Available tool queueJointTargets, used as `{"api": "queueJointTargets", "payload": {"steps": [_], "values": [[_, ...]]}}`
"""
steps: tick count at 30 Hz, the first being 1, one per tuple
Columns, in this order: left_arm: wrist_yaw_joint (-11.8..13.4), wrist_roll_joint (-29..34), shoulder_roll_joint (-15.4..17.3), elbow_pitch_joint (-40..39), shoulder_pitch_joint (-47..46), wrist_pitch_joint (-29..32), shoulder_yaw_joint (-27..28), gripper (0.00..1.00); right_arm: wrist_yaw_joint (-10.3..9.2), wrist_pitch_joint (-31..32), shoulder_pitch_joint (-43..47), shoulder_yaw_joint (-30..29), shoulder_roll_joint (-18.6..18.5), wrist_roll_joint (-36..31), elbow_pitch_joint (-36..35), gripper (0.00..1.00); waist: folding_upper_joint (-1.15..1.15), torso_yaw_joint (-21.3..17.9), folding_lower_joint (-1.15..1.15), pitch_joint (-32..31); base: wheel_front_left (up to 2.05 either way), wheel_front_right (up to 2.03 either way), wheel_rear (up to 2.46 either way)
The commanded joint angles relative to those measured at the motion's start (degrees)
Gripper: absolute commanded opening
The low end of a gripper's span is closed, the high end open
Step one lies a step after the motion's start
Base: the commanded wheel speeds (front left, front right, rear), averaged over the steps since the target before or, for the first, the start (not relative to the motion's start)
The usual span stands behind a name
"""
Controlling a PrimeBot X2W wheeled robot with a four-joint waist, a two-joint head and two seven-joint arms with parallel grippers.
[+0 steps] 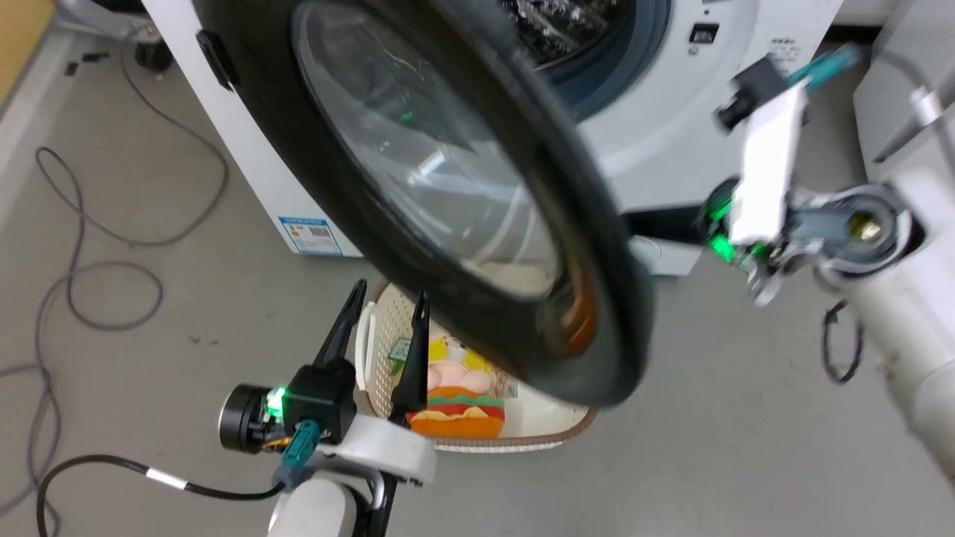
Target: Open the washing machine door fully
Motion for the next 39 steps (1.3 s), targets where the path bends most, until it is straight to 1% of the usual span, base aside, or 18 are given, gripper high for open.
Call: {"api": "queueJointTargets", "payload": {"steps": [1,9,15,18,23,24,26,28,29,34,37,39], "values": [[-0.5,0.63,0.12,0.28,1.42,-0.3,0.67,1.0,0.06,-0.21,2.73,0.7,1.39,0.81,-1.78,0.0,0.0,0.42,0.01,-1.41,0.0,0.0,0.0],[-1.63,1.72,0.12,0.87,4.02,-0.3,2.41,1.0,0.06,-1.24,9.35,2.31,3.78,2.84,-6.55,0.0,0.0,1.11,0.01,-3.28,0.0,0.0,0.0],[-1.96,2.1,0.12,0.98,4.58,-0.3,3.0,1.0,0.06,-3.7,12.08,2.11,5.07,3.62,-8.41,0.0,0.0,1.11,0.01,-3.48,0.0,0.0,0.0],[-2.04,2.16,0.12,1.0,4.91,-0.3,3.31,1.0,0.06,-11.19,15.39,-0.73,6.26,3.08,-10.26,0.0,0.0,0.85,0.01,-3.84,0.0,0.0,0.0],[-1.94,1.54,0.12,0.96,5.22,-0.3,3.48,1.0,0.06,-28.08,22.19,-7.57,7.3,0.04,-12.13,0.0,0.0,0.3,0.01,-4.66,0.0,0.0,0.0],[-1.9,1.51,0.12,1.0,5.39,-0.3,3.55,1.0,0.06,-31.38,23.82,-8.98,7.45,-0.48,-12.34,0.16,0.0,0.11,0.01,-4.91,0.0,0.0,0.0],[-1.88,1.48,0.12,1.03,5.79,-0.3,3.89,1.0,0.06,-37.2,27.01,-11.69,7.96,-0.94,-12.57,1.0,0.0,-0.48,0.01,-5.38,0.0,0.0,0.0],[-2.04,1.5,0.12,1.22,6.26,-0.3,4.18,1.0,0.06,-43.18,30.16,-14.28,8.22,-1.84,-12.63,1.0,0.0,-0.92,0.01,-5.98,0.0,0.0,0.0],[-2.04,1.5,0.12,1.22,6.26,-0.3,4.18,1.0,0.06,-43.18,30.16,-14.28,8.22,-1.84,-12.63,1.0,0.0,-0.92,0.01,-5.98,0.0,0.0,0.0],[-2.43,1.43,0.12,1.7,6.95,-0.3,4.6,1.0,0.06,-56.38,37.45,-19.68,7.97,-4.88,-12.53,1.0,0.0,-1.57,0.01,-7.01,0.0,0.0,0.0],[-2.64,1.43,0.12,2.01,7.32,-0.3,4.9,1.0,0.06,-64.77,40.56,-20.58,6.44,-11.56,-10.79,1.0,0.0,-1.97,0.01,-7.54,0.0,0.0,0.0],[-2.78,1.42,0.12,2.3,7.49,-0.3,5.03,1.0,0.06,-67.4,42.02,-21.99,5.81,-16.85,-9.53,1.0,0.0,-2.13,0.01,-7.95,0.0,0.0,0.0]]}}
